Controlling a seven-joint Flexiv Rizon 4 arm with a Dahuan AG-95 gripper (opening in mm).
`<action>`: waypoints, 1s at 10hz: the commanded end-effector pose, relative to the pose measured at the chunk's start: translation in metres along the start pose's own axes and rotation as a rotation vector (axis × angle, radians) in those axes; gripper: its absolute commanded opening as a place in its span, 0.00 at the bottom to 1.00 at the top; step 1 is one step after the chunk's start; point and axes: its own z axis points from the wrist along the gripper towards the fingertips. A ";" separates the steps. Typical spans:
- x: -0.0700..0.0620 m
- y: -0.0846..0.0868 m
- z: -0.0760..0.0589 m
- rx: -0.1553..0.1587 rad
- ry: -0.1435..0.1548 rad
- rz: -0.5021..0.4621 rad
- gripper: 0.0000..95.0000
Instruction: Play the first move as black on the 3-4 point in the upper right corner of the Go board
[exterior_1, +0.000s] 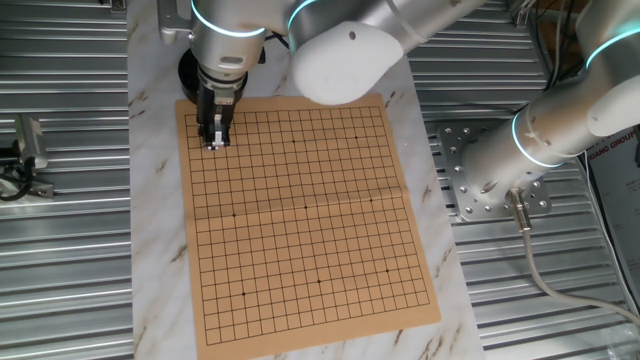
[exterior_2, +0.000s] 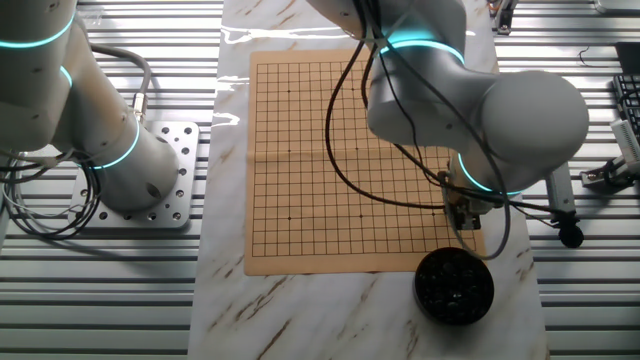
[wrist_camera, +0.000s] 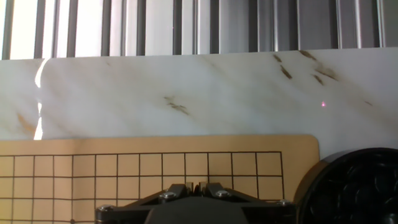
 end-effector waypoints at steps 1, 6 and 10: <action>0.000 -0.001 0.000 0.008 0.001 -0.005 0.00; 0.001 -0.002 0.001 0.011 0.001 -0.016 0.00; 0.001 -0.002 0.003 0.011 0.000 -0.024 0.00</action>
